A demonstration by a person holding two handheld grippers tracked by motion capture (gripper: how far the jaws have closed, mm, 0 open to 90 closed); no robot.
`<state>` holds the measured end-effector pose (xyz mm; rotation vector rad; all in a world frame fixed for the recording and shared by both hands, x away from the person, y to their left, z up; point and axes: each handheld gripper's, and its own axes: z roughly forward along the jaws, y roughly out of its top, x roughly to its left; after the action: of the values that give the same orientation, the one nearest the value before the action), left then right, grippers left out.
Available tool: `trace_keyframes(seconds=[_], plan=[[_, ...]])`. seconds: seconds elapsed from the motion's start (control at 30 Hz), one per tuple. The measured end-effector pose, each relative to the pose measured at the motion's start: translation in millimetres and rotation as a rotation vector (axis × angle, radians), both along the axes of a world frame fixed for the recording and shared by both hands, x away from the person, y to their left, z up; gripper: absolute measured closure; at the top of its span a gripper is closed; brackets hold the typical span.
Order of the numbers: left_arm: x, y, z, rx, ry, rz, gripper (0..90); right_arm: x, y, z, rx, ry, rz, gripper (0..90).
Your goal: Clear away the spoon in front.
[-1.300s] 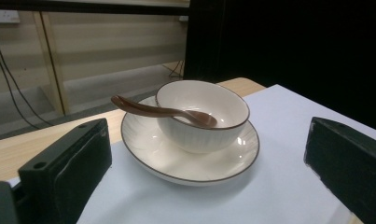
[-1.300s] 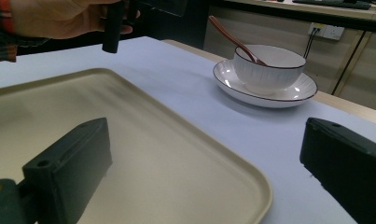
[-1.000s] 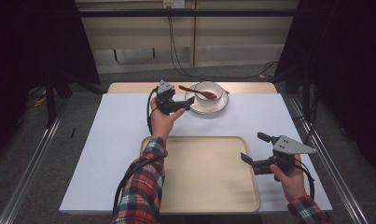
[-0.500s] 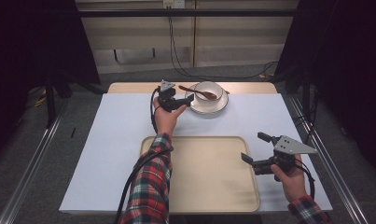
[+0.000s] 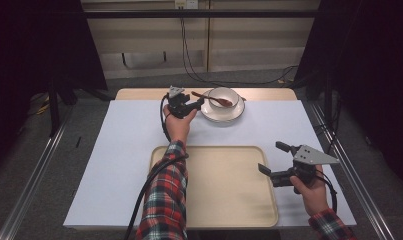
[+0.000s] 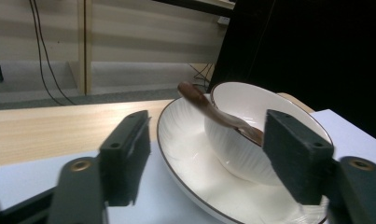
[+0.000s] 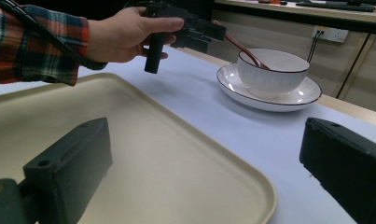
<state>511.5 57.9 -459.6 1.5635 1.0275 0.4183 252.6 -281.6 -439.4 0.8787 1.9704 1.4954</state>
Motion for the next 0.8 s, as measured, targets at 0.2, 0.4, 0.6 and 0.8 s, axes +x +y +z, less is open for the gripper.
trace_keyframes(seconds=[0.2,0.4,0.6,0.8], plan=[[1.8,-3.7,3.1,-0.003,0.003,0.001,41.4,0.7,-0.2,0.2,0.003,0.0,-0.003,2.0],[2.7,-7.4,4.9,-0.022,0.004,-0.023,49.1,0.8,0.5,-0.2,-0.001,0.011,0.014,2.0],[2.8,-9.1,5.6,-0.053,0.003,-0.027,58.9,0.8,0.1,-0.7,-0.009,0.011,0.016,2.0],[2.2,-8.2,7.1,-0.081,-0.007,-0.04,66.7,1.2,0.2,-1.1,-0.007,0.01,0.013,2.0]])
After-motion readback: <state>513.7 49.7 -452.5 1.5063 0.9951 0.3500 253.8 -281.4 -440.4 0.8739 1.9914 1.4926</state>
